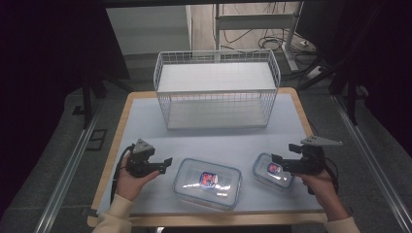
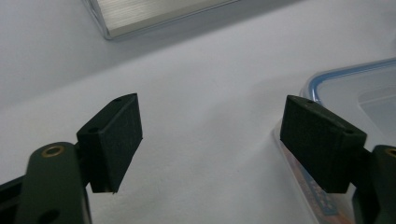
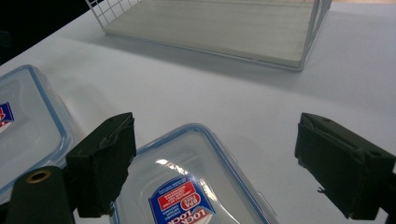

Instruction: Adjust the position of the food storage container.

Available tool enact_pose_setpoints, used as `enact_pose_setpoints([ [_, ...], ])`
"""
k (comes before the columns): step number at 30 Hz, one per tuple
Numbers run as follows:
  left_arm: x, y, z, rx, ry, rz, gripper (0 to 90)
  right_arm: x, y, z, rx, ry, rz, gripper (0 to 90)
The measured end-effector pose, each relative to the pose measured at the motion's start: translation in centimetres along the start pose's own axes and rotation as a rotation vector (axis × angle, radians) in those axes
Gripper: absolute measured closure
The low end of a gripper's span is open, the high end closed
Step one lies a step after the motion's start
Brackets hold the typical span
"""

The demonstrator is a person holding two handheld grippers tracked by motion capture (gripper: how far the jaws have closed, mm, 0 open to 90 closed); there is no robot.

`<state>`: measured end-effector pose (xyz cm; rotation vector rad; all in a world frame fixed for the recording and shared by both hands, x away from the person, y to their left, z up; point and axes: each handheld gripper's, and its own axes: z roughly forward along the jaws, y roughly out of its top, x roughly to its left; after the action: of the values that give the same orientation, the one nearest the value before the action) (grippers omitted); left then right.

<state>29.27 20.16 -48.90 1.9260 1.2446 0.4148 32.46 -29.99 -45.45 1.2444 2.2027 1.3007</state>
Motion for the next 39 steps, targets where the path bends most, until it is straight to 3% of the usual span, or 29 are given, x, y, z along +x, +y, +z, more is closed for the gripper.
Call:
enact_pose_setpoints([
  [5,0.2,0.0,-0.6,-0.02,-0.03,-0.019,23.1,-0.3,-0.2,0.1,0.007,-0.003,0.001,12.3],
  [12,0.2,0.2,-1.7,-0.048,-0.069,-0.03,34.4,-0.1,-0.2,0.1,0.016,-0.017,-0.01,12.8],
  [25,0.3,-0.1,-1.4,-0.04,-0.089,-0.03,28.6,0.8,-0.2,0.3,0.024,0.027,-0.019,22.9],
  [29,0.4,-0.1,-1.4,-0.039,-0.089,-0.032,27.2,0.9,-0.3,0.2,0.025,0.049,-0.02,30.8],
  [33,0.3,-0.1,-1.2,-0.03,-0.088,-0.029,26.3,2.0,-0.2,-0.4,0.027,0.104,-0.06,64.5],
  [34,0.3,-0.1,-1.2,-0.03,-0.088,-0.029,26.2,2.0,-0.2,-0.4,0.027,0.104,-0.06,64.5],
  [35,0.3,-0.1,-1.1,-0.026,-0.089,-0.027,26.0,2.9,-0.1,-0.6,0.037,0.143,-0.081,76.5],
  [38,0.2,-0.2,-1.1,-0.025,-0.088,-0.026,25.9,4.2,-0.3,-0.7,0.058,0.181,-0.105,84.5],
  [39,0.2,-0.2,-1.0,-0.026,-0.089,-0.027,26.0,5.7,-0.9,-0.7,0.084,0.216,-0.136,87.8],
])
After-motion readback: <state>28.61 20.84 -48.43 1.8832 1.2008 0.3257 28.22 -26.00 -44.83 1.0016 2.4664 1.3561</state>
